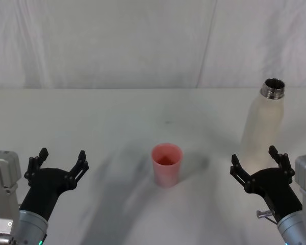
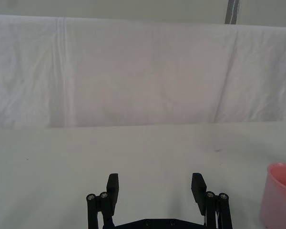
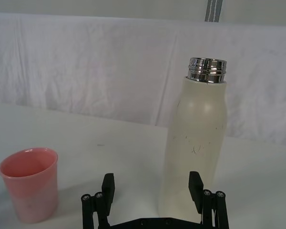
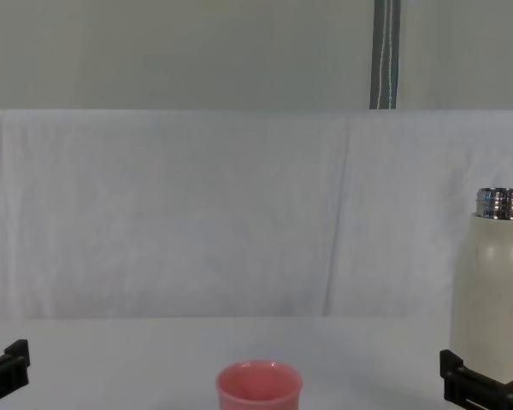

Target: Grasp the thermos with one hand and pour water into the cup lid.

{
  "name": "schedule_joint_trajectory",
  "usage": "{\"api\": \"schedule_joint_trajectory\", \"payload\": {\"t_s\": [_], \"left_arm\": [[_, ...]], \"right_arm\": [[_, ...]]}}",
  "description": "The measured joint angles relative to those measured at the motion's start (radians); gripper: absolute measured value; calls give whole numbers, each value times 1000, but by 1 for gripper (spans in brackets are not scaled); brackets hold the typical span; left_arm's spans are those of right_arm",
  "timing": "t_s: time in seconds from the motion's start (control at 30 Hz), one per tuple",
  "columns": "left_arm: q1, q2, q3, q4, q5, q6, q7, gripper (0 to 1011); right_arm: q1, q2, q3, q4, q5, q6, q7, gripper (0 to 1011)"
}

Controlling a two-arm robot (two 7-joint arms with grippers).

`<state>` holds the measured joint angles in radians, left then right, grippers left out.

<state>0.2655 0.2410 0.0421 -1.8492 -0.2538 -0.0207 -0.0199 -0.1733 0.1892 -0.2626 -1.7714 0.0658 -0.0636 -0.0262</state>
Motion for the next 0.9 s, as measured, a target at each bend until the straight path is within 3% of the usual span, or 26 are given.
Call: {"api": "schedule_joint_trajectory", "payload": {"t_s": [0.9], "left_arm": [[0,0,0,0,0,0,0,1001]], "right_arm": [[0,0,0,0,0,0,0,1003]]}}
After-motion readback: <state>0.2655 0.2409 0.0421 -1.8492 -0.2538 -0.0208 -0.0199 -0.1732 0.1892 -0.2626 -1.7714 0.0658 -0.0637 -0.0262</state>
